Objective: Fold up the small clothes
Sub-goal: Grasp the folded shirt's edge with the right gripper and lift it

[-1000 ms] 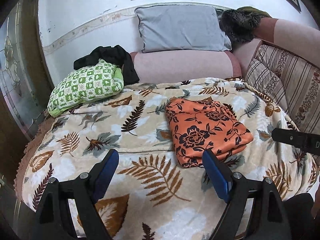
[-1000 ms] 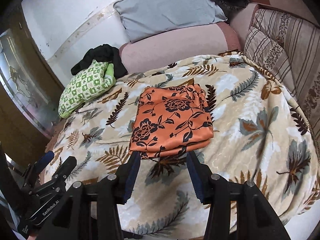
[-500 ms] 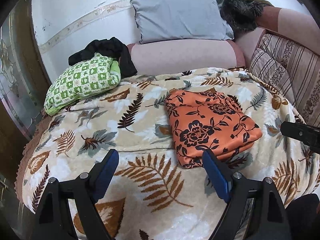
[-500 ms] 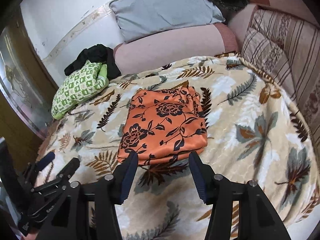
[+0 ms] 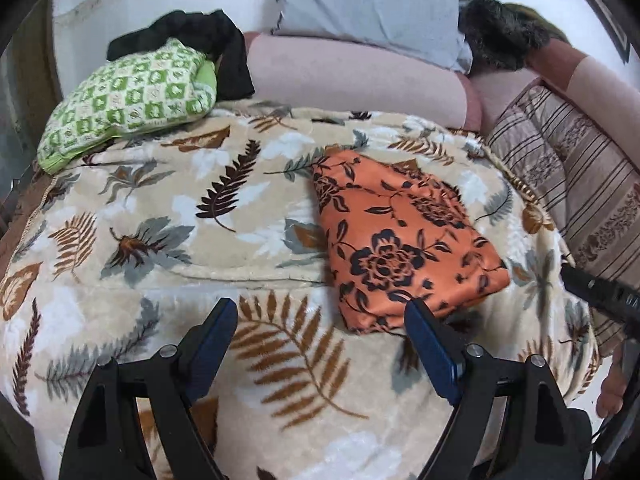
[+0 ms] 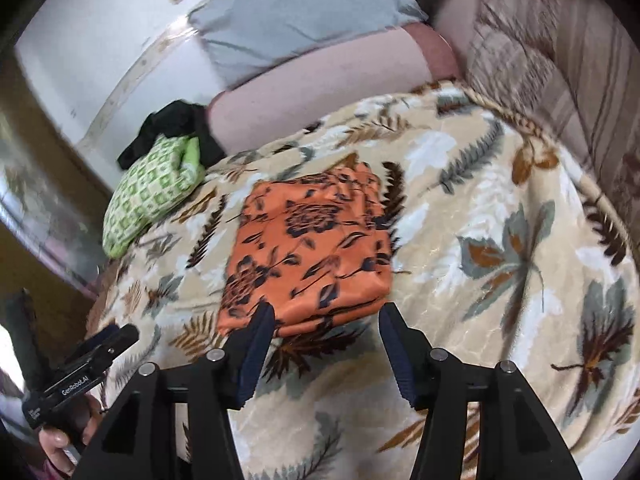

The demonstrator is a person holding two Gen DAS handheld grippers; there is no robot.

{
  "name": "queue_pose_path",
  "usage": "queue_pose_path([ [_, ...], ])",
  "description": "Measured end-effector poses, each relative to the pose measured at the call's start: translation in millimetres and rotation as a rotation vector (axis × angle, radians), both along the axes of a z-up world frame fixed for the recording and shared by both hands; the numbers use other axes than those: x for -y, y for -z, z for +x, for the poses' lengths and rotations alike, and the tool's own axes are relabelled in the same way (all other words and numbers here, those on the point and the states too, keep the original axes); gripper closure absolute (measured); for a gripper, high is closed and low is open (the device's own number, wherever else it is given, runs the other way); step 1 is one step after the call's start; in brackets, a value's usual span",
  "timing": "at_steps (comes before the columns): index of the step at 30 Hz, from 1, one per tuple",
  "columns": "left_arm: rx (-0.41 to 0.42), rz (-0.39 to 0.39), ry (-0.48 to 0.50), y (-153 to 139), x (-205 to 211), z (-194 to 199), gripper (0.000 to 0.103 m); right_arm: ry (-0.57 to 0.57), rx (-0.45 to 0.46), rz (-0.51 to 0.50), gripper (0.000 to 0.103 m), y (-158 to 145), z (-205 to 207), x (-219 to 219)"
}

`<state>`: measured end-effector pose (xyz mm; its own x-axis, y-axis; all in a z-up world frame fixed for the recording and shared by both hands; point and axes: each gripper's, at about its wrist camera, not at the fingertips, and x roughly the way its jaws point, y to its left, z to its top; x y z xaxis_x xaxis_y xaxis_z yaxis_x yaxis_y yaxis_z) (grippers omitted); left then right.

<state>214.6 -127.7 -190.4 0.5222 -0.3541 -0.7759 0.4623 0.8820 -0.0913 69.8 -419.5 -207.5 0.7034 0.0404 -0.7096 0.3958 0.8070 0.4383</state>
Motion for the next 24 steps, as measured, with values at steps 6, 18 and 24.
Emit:
queue_pose_path([
  [6,-0.092,0.025,0.024,39,36,38,0.017,-0.028,0.030,0.098,0.049,18,42,19],
  [18,-0.101,0.141,0.114,85,66,47,0.016,-0.028,-0.168,0.228,0.064,110,99,22],
  [24,-0.054,0.006,0.110,61,53,65,0.016,0.000,-0.034,0.241,0.054,77,88,41],
])
